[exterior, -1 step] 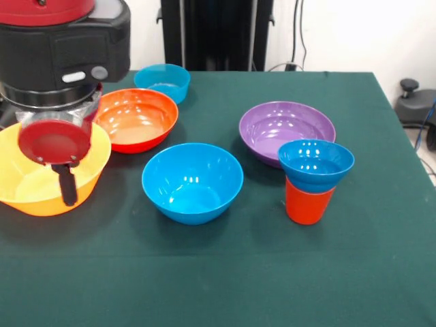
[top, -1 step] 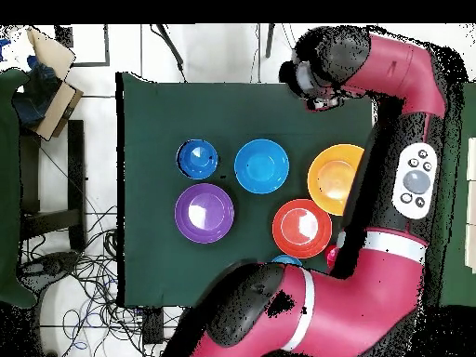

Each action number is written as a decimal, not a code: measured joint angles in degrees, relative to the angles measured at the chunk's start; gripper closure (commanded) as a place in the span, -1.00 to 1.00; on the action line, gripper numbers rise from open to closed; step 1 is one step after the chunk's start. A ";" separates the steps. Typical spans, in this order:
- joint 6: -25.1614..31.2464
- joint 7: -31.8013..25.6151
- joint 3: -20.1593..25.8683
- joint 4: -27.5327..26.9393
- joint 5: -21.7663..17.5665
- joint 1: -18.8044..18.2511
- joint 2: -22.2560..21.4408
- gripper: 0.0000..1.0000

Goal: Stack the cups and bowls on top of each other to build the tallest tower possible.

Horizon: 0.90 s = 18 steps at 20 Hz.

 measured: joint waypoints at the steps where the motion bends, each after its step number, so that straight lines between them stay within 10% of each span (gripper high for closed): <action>1: 0.95 0.00 0.16 -1.00 0.00 0.17 0.50 -1.00; 18: 10.58 0.00 3.14 -13.49 -0.18 3.74 7.82 -1.00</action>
